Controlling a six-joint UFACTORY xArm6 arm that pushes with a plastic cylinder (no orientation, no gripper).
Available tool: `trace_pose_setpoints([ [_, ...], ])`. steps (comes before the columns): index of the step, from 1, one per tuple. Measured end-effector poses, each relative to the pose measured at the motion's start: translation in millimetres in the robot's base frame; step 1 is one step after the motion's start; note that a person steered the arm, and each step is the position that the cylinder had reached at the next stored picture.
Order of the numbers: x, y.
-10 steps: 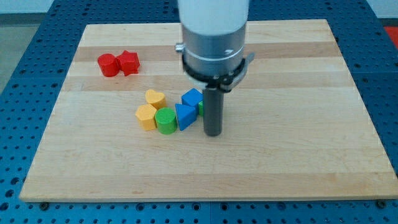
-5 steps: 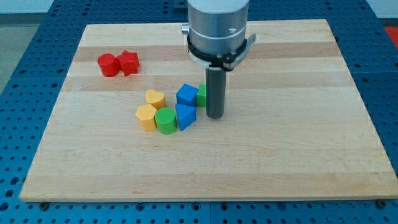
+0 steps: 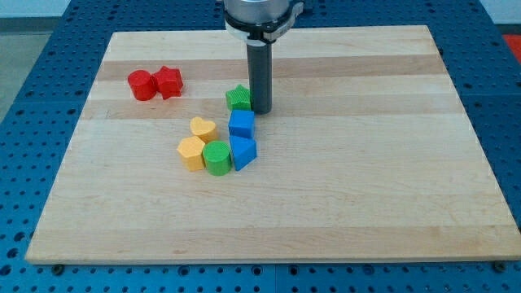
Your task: Slide the green star diagonal to the yellow heart
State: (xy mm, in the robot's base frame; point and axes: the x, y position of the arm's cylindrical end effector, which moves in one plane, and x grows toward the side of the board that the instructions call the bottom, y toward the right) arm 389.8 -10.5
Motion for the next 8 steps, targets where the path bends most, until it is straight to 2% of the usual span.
trace_pose_setpoints([
  [1,-13,21],
  [2,-15,-8],
  [3,-11,-77],
  [4,-11,-117],
  [5,-4,-100],
  [6,28,-100],
  [7,45,-132],
  [8,39,-161],
])
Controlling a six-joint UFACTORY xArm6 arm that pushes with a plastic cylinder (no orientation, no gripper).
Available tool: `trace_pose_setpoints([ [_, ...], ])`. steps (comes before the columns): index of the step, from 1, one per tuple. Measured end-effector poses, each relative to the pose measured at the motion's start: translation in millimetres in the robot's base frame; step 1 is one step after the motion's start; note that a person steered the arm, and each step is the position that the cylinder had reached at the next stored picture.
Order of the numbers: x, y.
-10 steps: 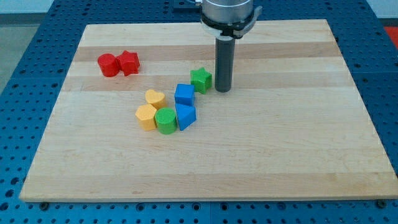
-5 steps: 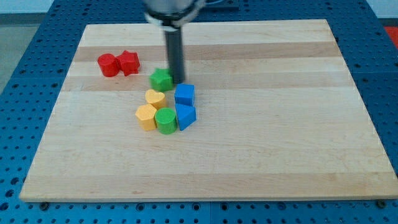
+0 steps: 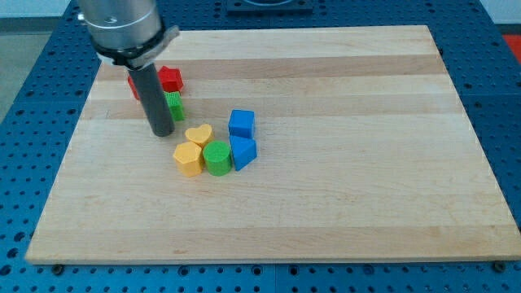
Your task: Slide the green star diagonal to the yellow heart
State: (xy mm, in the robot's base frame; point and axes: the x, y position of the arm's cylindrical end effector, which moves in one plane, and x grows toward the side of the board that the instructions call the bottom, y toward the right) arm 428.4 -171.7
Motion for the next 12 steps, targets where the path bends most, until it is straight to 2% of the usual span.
trace_pose_setpoints([
  [1,1,-4],
  [3,-9,64],
  [4,-29,40],
  [5,-30,3],
  [6,-19,2],
  [7,10,-13],
  [8,10,-49],
  [11,-27,-52],
  [12,-16,-54],
])
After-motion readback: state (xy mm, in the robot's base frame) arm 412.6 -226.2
